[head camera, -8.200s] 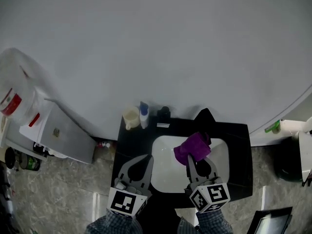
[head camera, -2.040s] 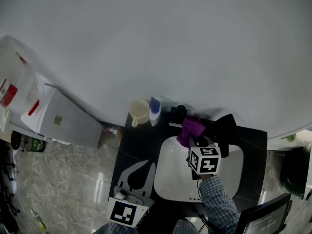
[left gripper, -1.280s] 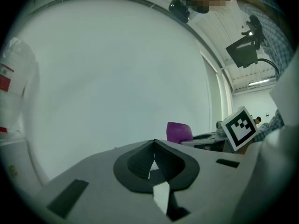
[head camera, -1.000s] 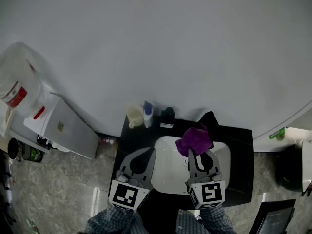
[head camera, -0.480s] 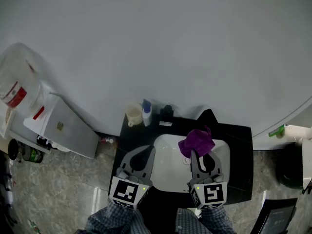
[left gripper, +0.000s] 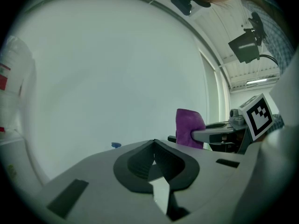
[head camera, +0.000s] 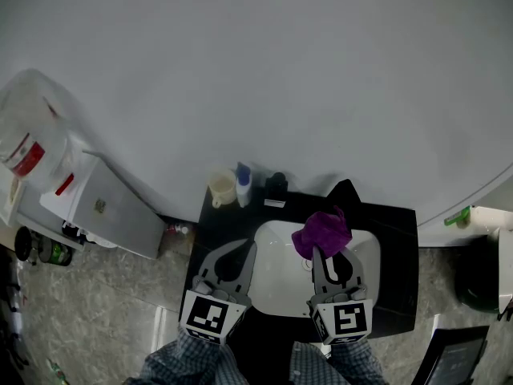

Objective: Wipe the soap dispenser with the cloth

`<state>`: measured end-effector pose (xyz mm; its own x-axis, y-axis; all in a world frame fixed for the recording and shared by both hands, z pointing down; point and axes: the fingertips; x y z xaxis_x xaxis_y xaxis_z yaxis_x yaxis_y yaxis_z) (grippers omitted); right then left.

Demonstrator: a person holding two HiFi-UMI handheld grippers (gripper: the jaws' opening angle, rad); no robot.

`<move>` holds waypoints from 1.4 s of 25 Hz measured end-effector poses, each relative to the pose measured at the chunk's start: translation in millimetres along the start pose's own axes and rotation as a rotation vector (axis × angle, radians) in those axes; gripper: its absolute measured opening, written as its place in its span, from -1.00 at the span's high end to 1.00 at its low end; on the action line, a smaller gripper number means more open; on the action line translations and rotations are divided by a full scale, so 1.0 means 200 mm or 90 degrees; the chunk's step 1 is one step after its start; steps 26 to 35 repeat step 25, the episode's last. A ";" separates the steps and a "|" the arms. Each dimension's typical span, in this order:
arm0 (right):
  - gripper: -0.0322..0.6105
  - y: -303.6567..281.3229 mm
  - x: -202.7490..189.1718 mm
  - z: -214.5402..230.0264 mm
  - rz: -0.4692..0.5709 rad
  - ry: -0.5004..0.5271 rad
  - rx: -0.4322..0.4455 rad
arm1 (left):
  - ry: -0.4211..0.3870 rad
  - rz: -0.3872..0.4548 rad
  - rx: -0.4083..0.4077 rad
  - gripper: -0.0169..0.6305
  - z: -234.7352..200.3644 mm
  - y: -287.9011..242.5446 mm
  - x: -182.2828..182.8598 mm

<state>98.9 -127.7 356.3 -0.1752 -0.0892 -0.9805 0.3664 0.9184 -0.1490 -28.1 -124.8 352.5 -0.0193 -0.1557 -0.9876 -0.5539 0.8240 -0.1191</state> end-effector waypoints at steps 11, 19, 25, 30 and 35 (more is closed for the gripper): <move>0.66 0.00 -0.02 0.00 -0.007 0.011 0.004 | -0.002 -0.018 0.003 0.94 0.00 0.00 -0.03; 0.66 0.00 -0.01 0.00 -0.002 0.022 0.010 | -0.005 -0.016 0.004 0.94 0.01 0.00 -0.03; 0.66 0.01 0.00 -0.01 0.009 0.021 0.014 | -0.002 -0.011 0.005 0.94 0.02 0.01 -0.03; 0.66 0.01 0.00 -0.01 0.009 0.021 0.014 | -0.002 -0.011 0.005 0.94 0.02 0.01 -0.03; 0.66 0.01 0.00 -0.01 0.009 0.021 0.014 | -0.002 -0.011 0.005 0.94 0.02 0.01 -0.03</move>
Point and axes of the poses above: the fingertips, and each gripper's own axes: y backward along the fingers, z to its right, x out of its top, and after that the axes turned 3 degrees about y, right-handed
